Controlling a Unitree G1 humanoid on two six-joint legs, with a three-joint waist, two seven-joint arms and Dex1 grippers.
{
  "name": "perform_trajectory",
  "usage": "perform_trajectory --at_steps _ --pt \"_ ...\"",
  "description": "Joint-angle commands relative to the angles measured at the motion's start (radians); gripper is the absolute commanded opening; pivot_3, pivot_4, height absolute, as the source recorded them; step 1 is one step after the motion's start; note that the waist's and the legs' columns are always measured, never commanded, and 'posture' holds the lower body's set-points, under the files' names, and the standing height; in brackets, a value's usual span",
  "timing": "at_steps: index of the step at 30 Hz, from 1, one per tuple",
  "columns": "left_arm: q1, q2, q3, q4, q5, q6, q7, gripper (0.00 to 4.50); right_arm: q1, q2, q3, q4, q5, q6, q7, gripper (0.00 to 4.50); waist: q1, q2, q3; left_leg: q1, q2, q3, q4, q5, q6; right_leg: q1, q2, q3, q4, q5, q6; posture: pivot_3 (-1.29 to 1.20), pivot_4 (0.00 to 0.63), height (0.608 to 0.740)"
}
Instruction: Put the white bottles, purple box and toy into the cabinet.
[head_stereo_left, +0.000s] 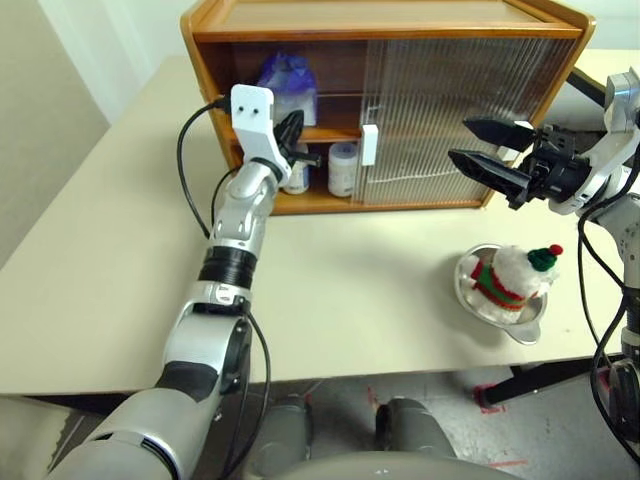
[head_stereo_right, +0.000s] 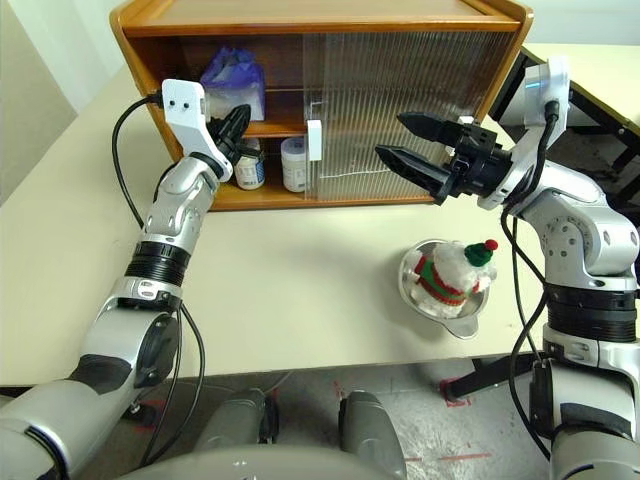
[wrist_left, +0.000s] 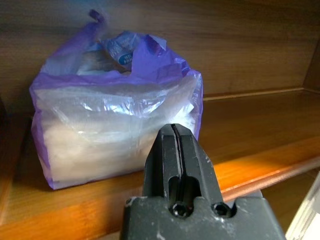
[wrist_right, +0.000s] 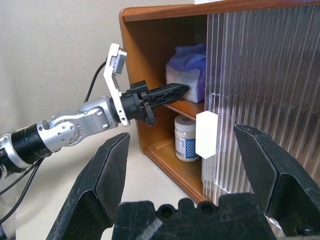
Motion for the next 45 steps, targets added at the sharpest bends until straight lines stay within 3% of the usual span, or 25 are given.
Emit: perform_trajectory --at_steps 1,6,18,21,33,45 --pt "-0.012 -0.001 0.009 0.041 0.012 -0.021 0.008 0.03 0.005 -0.003 -0.002 -0.004 0.002 -0.004 -0.003 4.5 0.0 0.0 0.0 0.0 0.0 0.0 0.0 0.0 0.0 0.0 0.0 0.0 0.0 0.0 0.0 0.0 0.0 0.74" --pt "0.004 -0.013 0.007 -0.001 -0.016 -0.013 -0.036 0.03 0.005 -0.002 -0.001 -0.003 0.002 -0.004 -0.003 4.5 0.001 0.0 0.0 0.0 0.0 0.0 0.0 0.0 0.0 0.0 0.0 0.0 0.0 0.0 0.0 0.0 0.0 0.74" --pt "0.222 0.026 -0.086 -0.583 -0.154 0.308 -0.215 0.03 -0.008 -0.005 0.006 0.023 -0.004 -0.008 0.015 4.5 -0.001 0.0 0.0 0.0 0.001 0.0 0.0 0.0 0.0 0.0 0.0 0.0 0.001 0.0 0.0 0.02 0.0 0.74" --pt "0.253 0.006 -0.129 -0.649 -0.177 0.363 -0.237 0.03 -0.01 -0.002 0.011 0.023 -0.005 -0.007 0.016 4.5 0.004 0.0 0.0 0.0 0.001 0.0 0.0 0.0 0.0 0.001 0.0 0.0 0.0 0.0 0.0 0.02 0.0 0.74" --pt "0.191 -0.228 -0.284 -0.364 -0.024 0.158 -0.178 0.03 0.032 -0.03 -0.019 -0.03 0.019 0.03 -0.002 4.5 -0.003 0.0 0.0 0.0 -0.002 0.0 0.001 0.001 0.001 0.001 0.001 0.001 -0.002 0.0 0.0 -0.04 0.0 0.74" --pt "0.121 -0.323 -0.277 -0.043 0.123 -0.099 0.036 0.03 0.077 -0.052 -0.039 -0.088 0.05 0.06 -0.043 4.5 -0.028 0.0 0.0 0.0 -0.002 0.0 0.0 0.0 0.001 0.001 0.001 0.001 -0.002 -0.002 0.003 -0.08 0.0 0.74"
